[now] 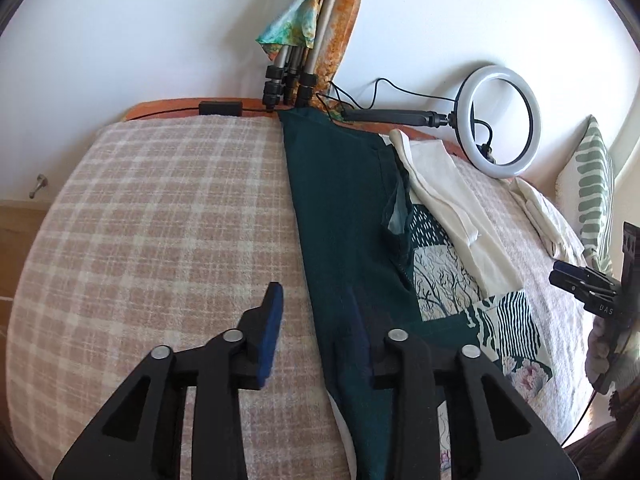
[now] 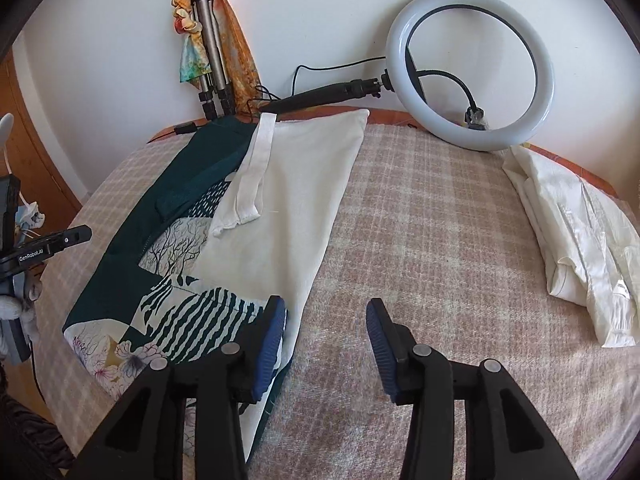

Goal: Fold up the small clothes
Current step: 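Move both tools to the collar end and grasp the shirt edge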

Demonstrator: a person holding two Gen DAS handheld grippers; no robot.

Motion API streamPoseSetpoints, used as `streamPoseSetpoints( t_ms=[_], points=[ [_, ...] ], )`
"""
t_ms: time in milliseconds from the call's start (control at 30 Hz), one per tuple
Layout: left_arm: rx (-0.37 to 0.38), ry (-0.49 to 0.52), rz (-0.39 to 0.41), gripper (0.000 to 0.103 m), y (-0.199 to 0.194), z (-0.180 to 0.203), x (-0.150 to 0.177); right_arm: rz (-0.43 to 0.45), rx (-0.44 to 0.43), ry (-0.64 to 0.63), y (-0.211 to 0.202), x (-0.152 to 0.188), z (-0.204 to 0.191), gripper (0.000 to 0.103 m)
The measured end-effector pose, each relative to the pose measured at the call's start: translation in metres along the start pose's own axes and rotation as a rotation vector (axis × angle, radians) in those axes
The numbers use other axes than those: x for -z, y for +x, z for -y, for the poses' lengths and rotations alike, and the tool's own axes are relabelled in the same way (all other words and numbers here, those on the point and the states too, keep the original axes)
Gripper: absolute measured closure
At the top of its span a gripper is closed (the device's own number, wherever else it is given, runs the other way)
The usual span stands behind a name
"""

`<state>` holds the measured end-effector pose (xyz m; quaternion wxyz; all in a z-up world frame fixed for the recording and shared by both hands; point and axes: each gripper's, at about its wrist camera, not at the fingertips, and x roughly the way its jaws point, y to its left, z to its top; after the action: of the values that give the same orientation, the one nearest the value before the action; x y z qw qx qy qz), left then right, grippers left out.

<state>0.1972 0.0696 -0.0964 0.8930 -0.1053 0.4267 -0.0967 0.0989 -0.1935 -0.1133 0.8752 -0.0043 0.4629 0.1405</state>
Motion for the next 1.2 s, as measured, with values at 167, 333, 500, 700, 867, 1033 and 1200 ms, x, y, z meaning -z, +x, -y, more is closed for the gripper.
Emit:
streamPoseSetpoints(
  t_ms=[167,333,500,700,867,1033,1200],
  points=[
    [0.038,-0.098,-0.025,0.059,0.013,-0.025,-0.038,0.009,-0.024,-0.013,0.014,-0.031,0.016,0.037],
    [0.088,-0.124,-0.038,0.059,0.036,-0.041,-0.074,-0.006,-0.070,0.020,0.039,-0.071,0.039,0.037],
    [0.134,-0.139,-0.053,0.059,0.076,-0.054,-0.103,-0.029,-0.114,0.038,0.077,-0.103,0.055,0.037],
    [0.168,-0.142,-0.064,0.059,0.127,-0.067,-0.131,-0.057,-0.139,0.048,0.127,-0.135,0.067,0.053],
    [0.146,-0.107,-0.078,0.059,0.164,-0.068,-0.151,-0.061,-0.139,0.043,0.163,-0.157,0.070,0.058],
    [0.138,-0.094,-0.086,0.059,0.193,-0.068,-0.165,-0.069,-0.138,0.035,0.193,-0.170,0.072,0.058],
    [0.142,-0.058,-0.065,0.059,0.204,-0.064,-0.172,-0.062,-0.150,0.046,0.210,-0.184,0.077,0.059]
  ],
)
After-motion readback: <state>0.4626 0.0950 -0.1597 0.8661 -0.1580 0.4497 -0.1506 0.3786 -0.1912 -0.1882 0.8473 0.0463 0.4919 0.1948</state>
